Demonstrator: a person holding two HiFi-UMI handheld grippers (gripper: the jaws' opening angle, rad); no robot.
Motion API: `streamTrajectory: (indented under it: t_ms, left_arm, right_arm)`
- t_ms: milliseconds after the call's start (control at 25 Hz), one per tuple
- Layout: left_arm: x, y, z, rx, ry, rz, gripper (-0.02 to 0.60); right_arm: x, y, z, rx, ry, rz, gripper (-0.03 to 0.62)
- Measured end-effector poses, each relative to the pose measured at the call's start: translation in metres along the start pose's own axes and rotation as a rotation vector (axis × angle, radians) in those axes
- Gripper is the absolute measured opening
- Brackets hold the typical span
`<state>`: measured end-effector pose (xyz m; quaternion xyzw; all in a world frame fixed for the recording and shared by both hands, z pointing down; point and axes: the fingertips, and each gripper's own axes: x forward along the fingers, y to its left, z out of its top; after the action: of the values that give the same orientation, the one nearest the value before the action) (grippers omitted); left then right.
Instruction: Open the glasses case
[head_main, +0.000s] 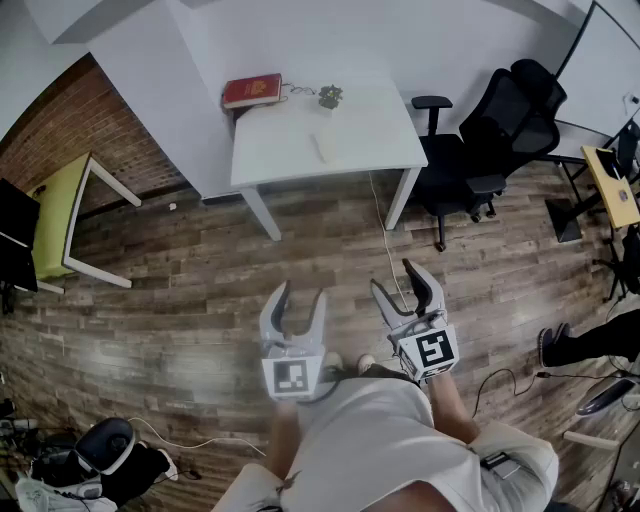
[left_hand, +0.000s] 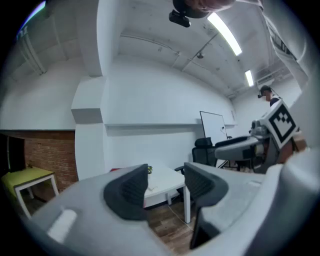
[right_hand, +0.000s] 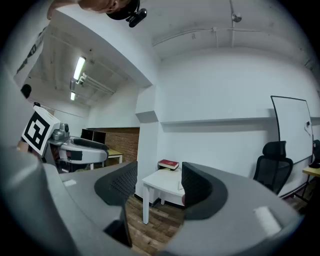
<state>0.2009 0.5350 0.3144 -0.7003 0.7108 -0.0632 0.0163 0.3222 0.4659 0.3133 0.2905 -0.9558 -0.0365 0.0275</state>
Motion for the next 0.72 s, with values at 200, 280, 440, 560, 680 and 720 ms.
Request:
streamTrajectory:
  t_ms: [200,280,440,560,680,720]
  left_arm:
    - [-0.006,0.02,-0.003,-0.009,-0.006,-0.018,0.227]
    - [-0.005,0.028,-0.004,-0.013,-0.011,-0.027,0.225]
    - [-0.005,0.037,-0.008,-0.016,-0.011,-0.05,0.224]
    - [-0.002,0.046,-0.01,-0.015,-0.008,-0.06,0.222]
    - [0.004,0.055,-0.011,-0.003,-0.012,-0.066,0.221]
    - [0.007,0.057,-0.01,-0.002,-0.014,-0.069,0.219]
  right_arm:
    - [0.012,0.013,-0.003,0.029,0.007,-0.024,0.265]
    - [0.018,0.017,-0.002,0.02,0.011,-0.03,0.265]
    - [0.026,0.029,-0.001,0.008,0.013,-0.04,0.265]
    - [0.032,0.034,-0.002,0.007,0.016,-0.05,0.265]
    - [0.04,0.034,-0.002,0.006,0.019,-0.059,0.265]
    - [0.042,0.033,-0.003,0.005,0.02,-0.062,0.265]
